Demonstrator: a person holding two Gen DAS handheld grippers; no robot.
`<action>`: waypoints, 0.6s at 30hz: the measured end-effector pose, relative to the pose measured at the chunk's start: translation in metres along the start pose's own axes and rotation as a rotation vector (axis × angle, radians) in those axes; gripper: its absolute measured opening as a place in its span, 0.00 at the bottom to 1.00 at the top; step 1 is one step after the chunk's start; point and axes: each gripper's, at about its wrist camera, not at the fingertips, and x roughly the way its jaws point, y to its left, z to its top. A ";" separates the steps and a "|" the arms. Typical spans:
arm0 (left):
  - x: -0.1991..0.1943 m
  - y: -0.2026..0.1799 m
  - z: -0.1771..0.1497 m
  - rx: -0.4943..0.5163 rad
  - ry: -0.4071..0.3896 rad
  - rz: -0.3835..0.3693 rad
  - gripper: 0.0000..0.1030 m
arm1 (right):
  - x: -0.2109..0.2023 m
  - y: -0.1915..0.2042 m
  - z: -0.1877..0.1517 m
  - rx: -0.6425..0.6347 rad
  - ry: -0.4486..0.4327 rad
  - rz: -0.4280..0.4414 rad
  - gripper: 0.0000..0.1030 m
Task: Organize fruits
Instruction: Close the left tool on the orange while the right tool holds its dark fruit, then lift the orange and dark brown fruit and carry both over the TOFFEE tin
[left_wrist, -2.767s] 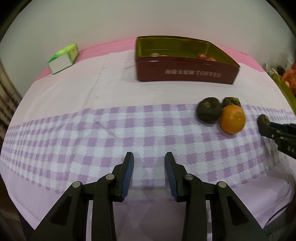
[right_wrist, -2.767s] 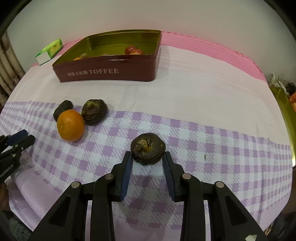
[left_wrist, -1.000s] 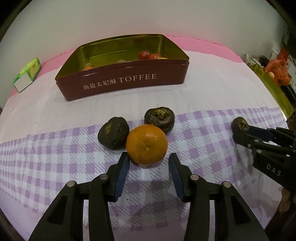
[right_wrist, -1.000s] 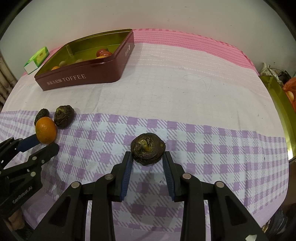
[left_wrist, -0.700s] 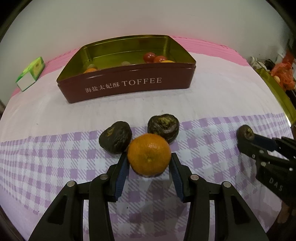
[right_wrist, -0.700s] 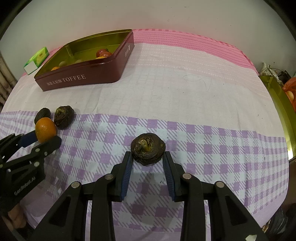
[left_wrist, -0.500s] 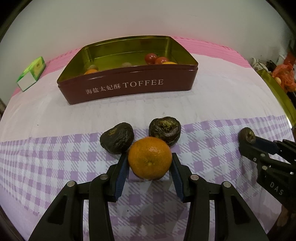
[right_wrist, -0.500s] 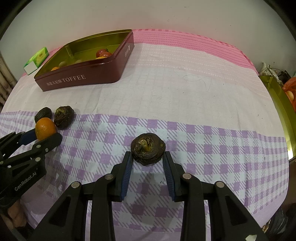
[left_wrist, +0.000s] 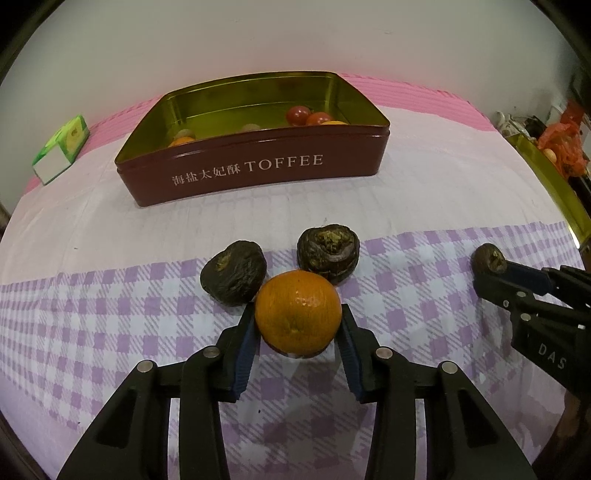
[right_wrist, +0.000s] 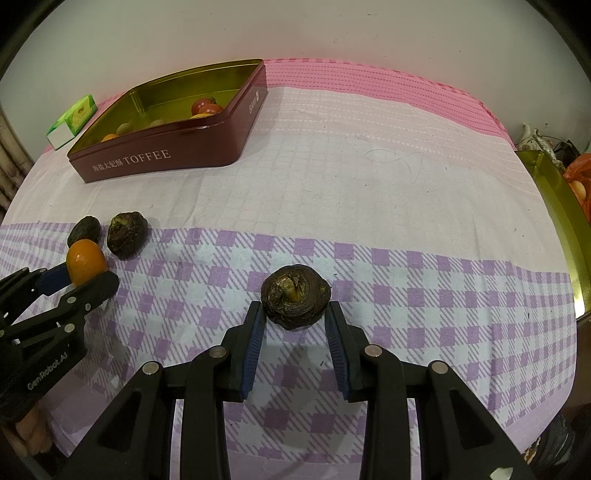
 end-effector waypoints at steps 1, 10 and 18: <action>-0.001 0.000 -0.001 0.001 0.001 -0.001 0.41 | 0.000 0.000 0.000 -0.001 0.000 0.000 0.31; -0.005 0.006 -0.008 0.008 0.015 -0.007 0.41 | 0.000 0.000 0.001 -0.004 -0.001 -0.002 0.31; -0.012 0.021 -0.015 -0.003 0.028 -0.022 0.40 | 0.001 0.000 0.001 -0.007 -0.002 -0.002 0.30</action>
